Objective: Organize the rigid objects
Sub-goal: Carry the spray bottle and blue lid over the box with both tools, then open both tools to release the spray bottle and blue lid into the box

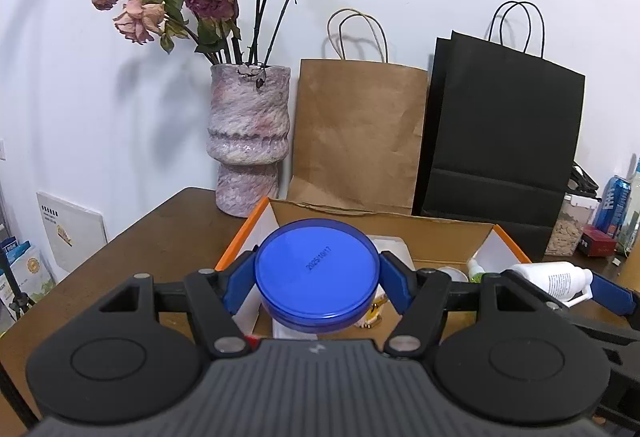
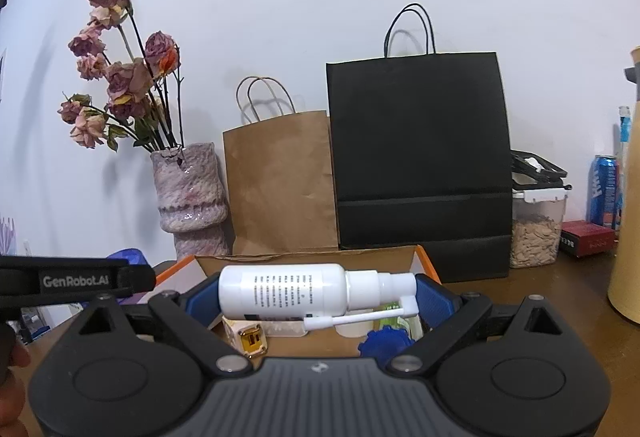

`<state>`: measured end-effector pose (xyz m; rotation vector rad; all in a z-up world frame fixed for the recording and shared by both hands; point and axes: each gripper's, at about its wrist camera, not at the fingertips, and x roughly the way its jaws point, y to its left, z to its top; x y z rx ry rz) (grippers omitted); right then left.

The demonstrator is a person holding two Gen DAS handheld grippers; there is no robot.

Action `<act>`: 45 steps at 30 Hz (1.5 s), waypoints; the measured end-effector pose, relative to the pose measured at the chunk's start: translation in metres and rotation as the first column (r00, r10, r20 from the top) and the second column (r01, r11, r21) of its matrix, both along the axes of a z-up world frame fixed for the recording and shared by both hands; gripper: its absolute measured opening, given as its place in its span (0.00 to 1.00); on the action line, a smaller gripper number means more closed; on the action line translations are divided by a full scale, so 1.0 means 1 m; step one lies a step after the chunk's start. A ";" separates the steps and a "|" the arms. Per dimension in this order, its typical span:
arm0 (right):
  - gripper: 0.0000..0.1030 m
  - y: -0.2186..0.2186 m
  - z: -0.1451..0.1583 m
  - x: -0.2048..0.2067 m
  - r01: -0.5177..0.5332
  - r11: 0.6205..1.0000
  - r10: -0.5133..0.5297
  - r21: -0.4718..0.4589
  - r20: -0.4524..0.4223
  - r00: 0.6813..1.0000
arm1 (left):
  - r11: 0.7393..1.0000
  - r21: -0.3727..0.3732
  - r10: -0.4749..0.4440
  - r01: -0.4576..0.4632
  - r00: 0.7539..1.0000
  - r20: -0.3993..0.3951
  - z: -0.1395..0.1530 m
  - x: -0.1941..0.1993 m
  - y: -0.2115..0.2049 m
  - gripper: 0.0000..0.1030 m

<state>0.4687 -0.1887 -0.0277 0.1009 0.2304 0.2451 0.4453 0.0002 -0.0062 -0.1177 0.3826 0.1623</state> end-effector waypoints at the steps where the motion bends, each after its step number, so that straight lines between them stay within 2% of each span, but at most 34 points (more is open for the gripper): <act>1: 0.94 0.001 0.000 0.004 -0.001 1.000 0.001 -0.003 0.002 1.000 | 1.000 0.001 0.001 -0.001 1.000 -0.001 0.000 0.004 0.000 0.65; 24: 0.94 0.010 -0.014 0.073 -0.010 0.998 0.008 -0.062 -0.027 1.000 | 0.999 0.038 -0.001 0.002 1.000 -0.025 -0.009 0.072 -0.002 0.65; 35: 0.94 0.008 -0.018 0.086 -0.010 0.997 0.006 -0.074 -0.055 0.998 | 0.998 0.068 0.005 -0.003 1.000 -0.031 -0.012 0.083 -0.003 0.66; 36: 0.94 0.009 -0.018 0.086 -0.015 0.997 0.011 -0.075 -0.059 0.998 | 0.997 0.071 0.006 -0.004 1.000 -0.029 -0.012 0.082 -0.003 0.72; 37: 0.95 0.009 -0.018 0.086 -0.022 0.997 0.017 -0.076 -0.067 0.998 | 0.997 0.074 0.007 -0.005 1.000 -0.026 -0.011 0.081 -0.004 0.86; 39: 0.98 0.010 -0.019 0.086 -0.020 0.996 0.014 -0.083 -0.072 0.997 | 0.996 0.083 0.019 -0.018 1.000 -0.010 -0.010 0.078 -0.005 0.97; 40: 1.00 0.010 -0.019 0.085 -0.013 0.996 0.007 -0.086 -0.070 0.998 | 0.996 0.088 0.021 -0.021 1.000 -0.003 -0.009 0.077 -0.006 1.00; 45: 1.00 0.008 -0.019 0.084 0.002 0.996 -0.008 -0.085 -0.068 0.998 | 0.996 0.085 0.012 -0.012 1.000 -0.002 -0.007 0.077 -0.006 1.00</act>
